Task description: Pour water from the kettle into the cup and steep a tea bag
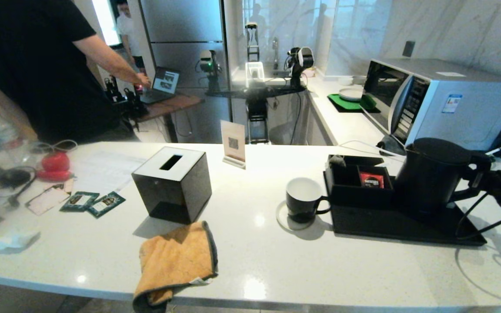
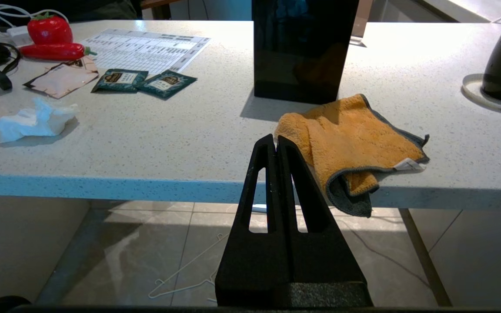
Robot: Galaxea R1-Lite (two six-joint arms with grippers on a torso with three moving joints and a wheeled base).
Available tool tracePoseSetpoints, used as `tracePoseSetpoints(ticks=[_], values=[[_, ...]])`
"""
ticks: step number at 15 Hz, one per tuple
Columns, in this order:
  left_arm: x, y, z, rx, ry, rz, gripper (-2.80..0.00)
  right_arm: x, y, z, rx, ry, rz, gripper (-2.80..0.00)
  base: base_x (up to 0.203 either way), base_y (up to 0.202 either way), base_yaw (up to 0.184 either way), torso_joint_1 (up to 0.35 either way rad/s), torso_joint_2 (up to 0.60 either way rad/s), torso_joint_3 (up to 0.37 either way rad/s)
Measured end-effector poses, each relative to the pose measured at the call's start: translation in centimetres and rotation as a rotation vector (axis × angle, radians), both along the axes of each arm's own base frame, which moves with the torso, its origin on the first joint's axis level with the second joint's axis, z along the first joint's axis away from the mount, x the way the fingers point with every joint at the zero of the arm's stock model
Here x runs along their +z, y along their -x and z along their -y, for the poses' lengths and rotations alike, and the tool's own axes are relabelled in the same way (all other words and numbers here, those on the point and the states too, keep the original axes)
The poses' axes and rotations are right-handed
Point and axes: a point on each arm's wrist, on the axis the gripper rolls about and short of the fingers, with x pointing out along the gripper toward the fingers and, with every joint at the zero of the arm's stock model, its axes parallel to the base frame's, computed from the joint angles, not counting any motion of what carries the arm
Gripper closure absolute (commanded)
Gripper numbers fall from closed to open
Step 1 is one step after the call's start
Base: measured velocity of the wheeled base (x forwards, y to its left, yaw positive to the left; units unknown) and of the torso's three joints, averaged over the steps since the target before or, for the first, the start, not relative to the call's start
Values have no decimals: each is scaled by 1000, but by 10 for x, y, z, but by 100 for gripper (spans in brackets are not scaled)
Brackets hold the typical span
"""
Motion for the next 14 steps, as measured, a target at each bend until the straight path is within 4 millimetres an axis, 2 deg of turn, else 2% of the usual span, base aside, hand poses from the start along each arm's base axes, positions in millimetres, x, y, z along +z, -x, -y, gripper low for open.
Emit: tracePoseSetpoints(ticks=[14], values=[[0, 0, 0, 0, 0, 0, 0, -1, 1, -9, 24, 1, 17, 0, 0, 0, 0, 0, 0, 0]])
